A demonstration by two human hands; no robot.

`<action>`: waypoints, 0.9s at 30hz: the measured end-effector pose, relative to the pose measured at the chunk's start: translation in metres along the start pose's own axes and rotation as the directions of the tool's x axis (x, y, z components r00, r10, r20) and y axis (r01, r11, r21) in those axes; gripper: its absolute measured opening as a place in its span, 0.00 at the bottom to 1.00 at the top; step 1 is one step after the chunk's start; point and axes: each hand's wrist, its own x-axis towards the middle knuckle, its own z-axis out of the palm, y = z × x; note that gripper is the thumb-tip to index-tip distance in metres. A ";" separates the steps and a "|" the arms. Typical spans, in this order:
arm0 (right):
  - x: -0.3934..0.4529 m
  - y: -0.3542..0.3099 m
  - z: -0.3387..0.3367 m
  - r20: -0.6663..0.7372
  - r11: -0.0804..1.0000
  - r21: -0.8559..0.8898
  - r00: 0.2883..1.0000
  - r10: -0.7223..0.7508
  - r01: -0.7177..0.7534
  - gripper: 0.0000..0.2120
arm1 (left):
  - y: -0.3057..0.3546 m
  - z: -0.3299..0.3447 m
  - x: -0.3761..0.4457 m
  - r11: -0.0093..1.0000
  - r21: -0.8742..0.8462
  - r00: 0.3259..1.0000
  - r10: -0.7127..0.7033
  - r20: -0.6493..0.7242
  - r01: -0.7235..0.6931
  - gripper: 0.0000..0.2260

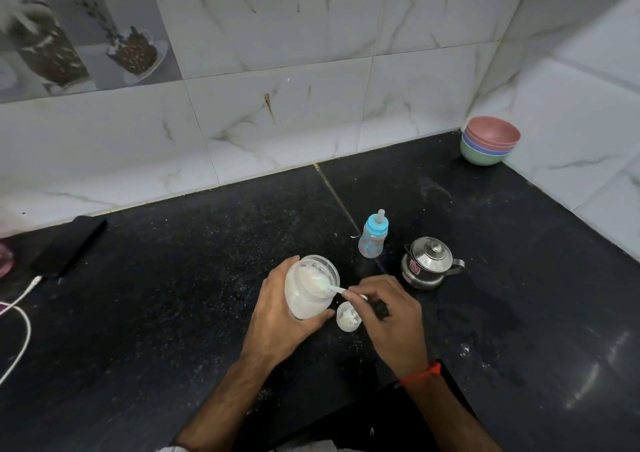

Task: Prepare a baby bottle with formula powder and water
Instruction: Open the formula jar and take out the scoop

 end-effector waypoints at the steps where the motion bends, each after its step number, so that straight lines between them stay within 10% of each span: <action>1: 0.000 -0.001 -0.001 -0.014 0.997 0.043 0.998 0.063 -0.062 0.03 | 0.000 0.000 0.001 1.000 0.003 1.000 -0.002 0.000 0.002 0.49; 6: 0.000 -0.004 -0.001 0.028 0.834 0.343 0.892 0.451 -0.433 0.09 | 0.003 0.004 0.000 1.000 -0.017 1.000 -0.001 0.030 0.002 0.49; 16: -0.004 0.012 -0.018 0.000 0.538 0.586 0.665 0.747 -0.605 0.04 | -0.006 0.011 -0.005 0.999 -0.046 1.000 -0.012 -0.008 0.012 0.47; 27: 0.027 0.003 0.014 0.187 0.801 0.125 0.806 0.561 -0.586 0.04 | -0.010 0.017 0.006 0.997 0.062 0.999 0.047 -0.011 -0.046 0.48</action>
